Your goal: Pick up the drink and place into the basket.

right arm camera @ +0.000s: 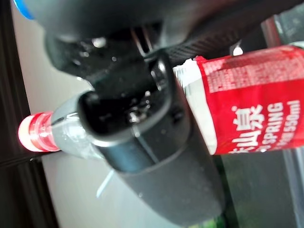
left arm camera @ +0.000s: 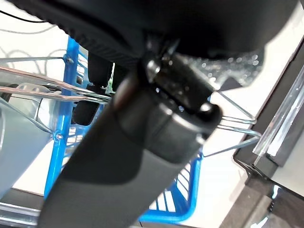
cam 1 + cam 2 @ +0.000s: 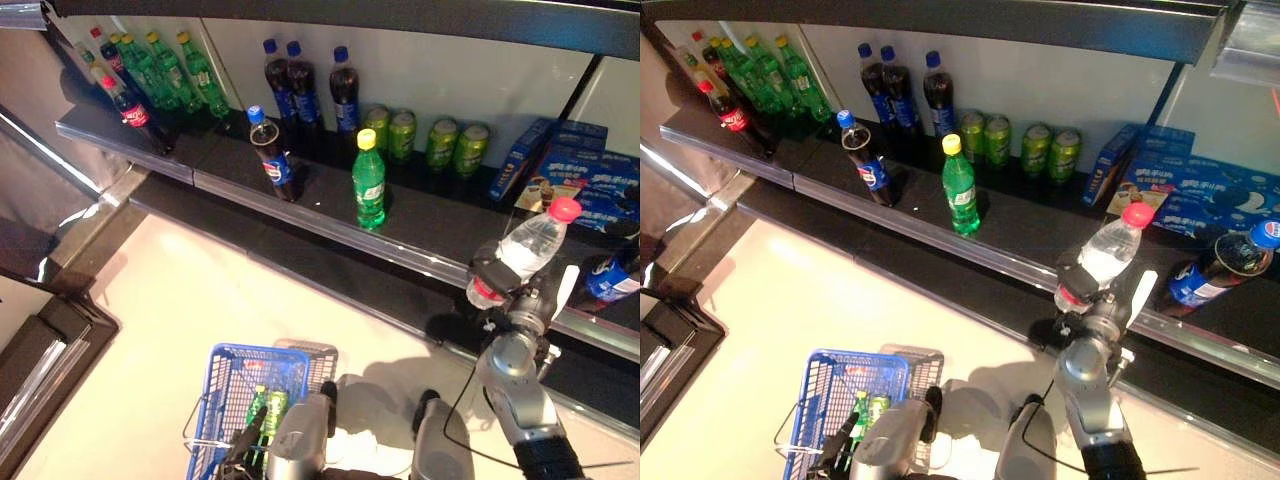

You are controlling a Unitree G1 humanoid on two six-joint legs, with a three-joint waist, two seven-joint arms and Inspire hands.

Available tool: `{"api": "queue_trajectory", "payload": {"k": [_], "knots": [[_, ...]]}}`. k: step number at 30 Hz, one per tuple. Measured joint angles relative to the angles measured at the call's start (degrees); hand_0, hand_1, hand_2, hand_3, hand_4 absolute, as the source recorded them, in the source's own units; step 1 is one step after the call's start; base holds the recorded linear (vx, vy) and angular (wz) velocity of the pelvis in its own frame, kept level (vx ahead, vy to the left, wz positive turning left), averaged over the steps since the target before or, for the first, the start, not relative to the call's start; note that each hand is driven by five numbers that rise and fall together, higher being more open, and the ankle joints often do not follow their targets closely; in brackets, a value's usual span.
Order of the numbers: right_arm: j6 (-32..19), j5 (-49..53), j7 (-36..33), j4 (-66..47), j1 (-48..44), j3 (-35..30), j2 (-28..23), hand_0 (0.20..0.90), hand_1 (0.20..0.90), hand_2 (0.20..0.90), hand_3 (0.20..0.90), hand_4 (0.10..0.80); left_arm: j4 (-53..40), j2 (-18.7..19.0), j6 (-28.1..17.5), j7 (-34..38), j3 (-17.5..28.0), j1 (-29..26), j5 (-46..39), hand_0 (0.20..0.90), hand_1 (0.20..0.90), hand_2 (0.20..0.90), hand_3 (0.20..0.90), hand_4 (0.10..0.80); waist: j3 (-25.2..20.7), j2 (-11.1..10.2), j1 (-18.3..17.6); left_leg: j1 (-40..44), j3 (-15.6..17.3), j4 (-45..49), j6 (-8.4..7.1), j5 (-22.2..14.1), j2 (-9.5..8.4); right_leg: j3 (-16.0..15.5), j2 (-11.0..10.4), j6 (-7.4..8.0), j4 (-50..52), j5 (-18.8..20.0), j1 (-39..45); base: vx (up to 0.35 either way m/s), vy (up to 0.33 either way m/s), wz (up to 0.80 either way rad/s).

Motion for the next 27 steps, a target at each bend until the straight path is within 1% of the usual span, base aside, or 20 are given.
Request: {"api": "queue_trajectory", "payload": {"k": [2,4,5,6,9,11,13,15,16,18,19,20,23,25,27], "knots": [[-0.1,0.2,4.8,-3.5,2.2,0.0,-1.3,0.300,0.300,0.300,0.200,0.100,-1.0,-0.2,0.1,-0.4,0.9,1.6,0.5,0.300,0.300,0.300,0.200,0.100,-0.7,-0.4,0.0,1.1,0.0,-1.4,-0.06,0.3,0.13,0.1,0.1,-0.03,-0.3,0.0,0.2,0.084,0.018,-0.03],[-0.5,0.3,7.3,-5.2,3.0,0.0,-1.5,0.300,0.300,0.300,0.200,0.100,-1.9,-0.2,0.1,-1.2,0.9,2.9,0.5,0.300,0.300,0.300,0.200,0.100,-0.8,-0.6,0.0,2.0,0.0,-2.1,-0.22,0.7,0.20,0.0,0.2,-0.14,-0.6,0.0,0.8,0.053,0.009,-0.02],[-0.8,0.3,9.8,-6.9,3.9,0.1,-1.5,0.300,0.300,0.300,0.200,0.100,-2.7,-0.2,0.1,-1.4,0.9,4.4,0.5,0.300,0.300,0.300,0.200,0.100,-2.0,-0.9,0.2,2.7,-0.1,-3.4,-0.19,0.8,0.37,-0.2,0.2,-0.28,-1.4,0.1,1.5,0.000,0.000,0.00],[-0.9,0.3,10.4,-7.2,4.1,0.1,-1.5,0.300,0.300,0.300,0.200,0.100,-2.9,-0.2,0.1,-1.4,0.9,4.8,0.5,0.300,0.300,0.300,0.200,0.100,-2.4,-1.0,0.3,3.0,-0.1,-3.8,-0.18,0.8,0.38,-0.2,0.3,-0.28,-1.6,0.1,1.7,0.000,0.000,0.00],[-3.0,0.3,13.9,-10.4,5.0,0.8,-1.4,0.300,0.300,0.300,0.200,0.100,-4.3,-0.1,0.0,-1.7,0.9,8.4,0.5,0.300,0.300,0.300,0.200,0.100,-6.3,-1.9,0.5,4.0,-0.2,-5.6,-0.08,1.2,0.59,-0.4,0.8,-0.46,-2.7,0.0,2.5,0.004,0.001,-0.01],[-4.9,0.3,15.4,-11.8,5.0,1.0,-1.2,0.300,0.300,0.300,0.200,0.100,-4.4,0.1,0.1,-1.7,0.8,9.2,0.4,0.300,0.300,0.300,0.200,0.100,-7.4,-2.2,0.5,4.8,-0.2,-6.7,-0.19,2.0,0.71,-0.6,0.8,-0.45,-3.2,-0.1,3.1,-0.044,0.011,0.03],[-6.2,2.0,18.3,-12.2,5.0,1.8,-1.1,0.300,0.300,0.300,0.200,0.100,-5.4,1.0,0.1,-1.9,0.6,10.3,0.4,0.300,0.300,0.300,0.200,0.100,-8.8,-3.1,0.5,4.9,-0.2,-7.5,-0.11,2.2,0.81,-1.2,0.7,-0.43,-3.5,-0.1,3.2,-0.085,0.032,0.08],[-6.3,3.3,20.4,-12.2,5.0,2.4,-1.0,0.300,0.300,0.300,0.200,0.100,-6.8,1.3,0.1,-1.9,0.4,10.9,0.3,0.300,0.300,0.300,0.200,0.100,-9.4,-3.6,0.5,4.9,-0.2,-7.9,-0.07,2.2,0.88,-1.4,0.8,-0.45,-3.7,-0.1,3.2,-0.089,0.028,0.04],[-6.3,4.8,22.3,-12.2,5.0,4.0,-0.5,0.300,0.300,0.300,0.200,0.100,-7.9,1.7,0.1,-1.9,0.1,11.4,-0.3,0.300,0.300,0.300,0.200,0.100,-10.1,-4.0,0.7,4.9,-0.3,-8.7,0.10,2.3,1.03,-1.5,0.7,-0.45,-4.0,-0.1,3.1,-0.072,0.015,0.04],[-6.3,5.0,22.8,-12.2,5.0,4.5,-0.3,0.300,0.300,0.300,0.200,0.100,-8.3,1.9,0.1,-1.9,-0.1,11.7,-0.4,0.300,0.300,0.300,0.200,0.100,-10.2,-4.1,0.7,4.9,-0.3,-8.9,0.09,2.3,1.18,-1.5,0.7,-0.46,-4.0,-0.1,3.0,-0.077,0.018,0.04],[-6.3,6.0,26.3,-12.2,5.1,7.1,-0.3,0.300,0.300,0.300,0.200,0.100,-11.2,2.9,0.1,-1.9,-2.2,12.3,-0.9,0.300,0.300,0.300,0.200,0.100,-10.5,-4.1,1.5,4.8,-0.3,-9.7,0.48,2.8,1.31,-1.7,0.8,-0.54,-4.3,-0.1,2.7,-0.124,0.034,0.02],[-6.2,6.7,27.8,-12.2,5.4,8.1,-0.3,0.300,0.300,0.300,0.200,0.100,-12.6,3.2,0.1,-1.9,-3.2,12.4,-1.6,0.300,0.300,0.300,0.200,0.100,-10.6,-3.9,2.2,4.8,-0.3,-10.0,0.70,3.0,1.31,-1.7,0.9,-0.60,-4.3,-0.1,2.6,-0.181,0.050,0.03],[-5.3,7.9,32.0,-12.2,5.3,11.8,-0.4,0.300,0.300,0.300,0.200,0.100,-14.3,4.4,-0.4,-1.9,-5.5,12.7,-1.1,0.300,0.300,0.300,0.200,0.100,-10.7,-3.6,2.7,4.4,-0.5,-10.5,0.93,3.2,1.29,-1.9,0.8,-0.64,-4.3,-0.2,2.1,-0.134,0.035,0.04],[-4.5,8.7,33.3,-12.2,5.3,13.2,-0.3,0.300,0.300,0.300,0.200,0.100,-15.6,5.3,-0.4,-1.9,-6.5,13.2,-1.1,0.300,0.300,0.300,0.200,0.100,-10.8,-3.6,3.1,3.9,-0.8,-10.5,0.93,3.2,1.22,-2.1,0.8,-0.66,-4.1,-0.4,1.7,-0.097,0.017,0.08],[-2.6,8.8,35.0,-12.2,5.3,15.4,-0.2,0.300,0.300,0.300,0.200,0.100,-18.7,7.2,-0.4,-1.9,-8.1,14.2,-0.5,0.300,0.300,0.300,0.200,0.100,-10.8,-3.7,4.1,3.2,-2.0,-10.5,0.91,3.4,0.85,-3.3,0.6,-0.76,-3.5,-1.1,1.5,-0.091,0.002,0.25]]}}
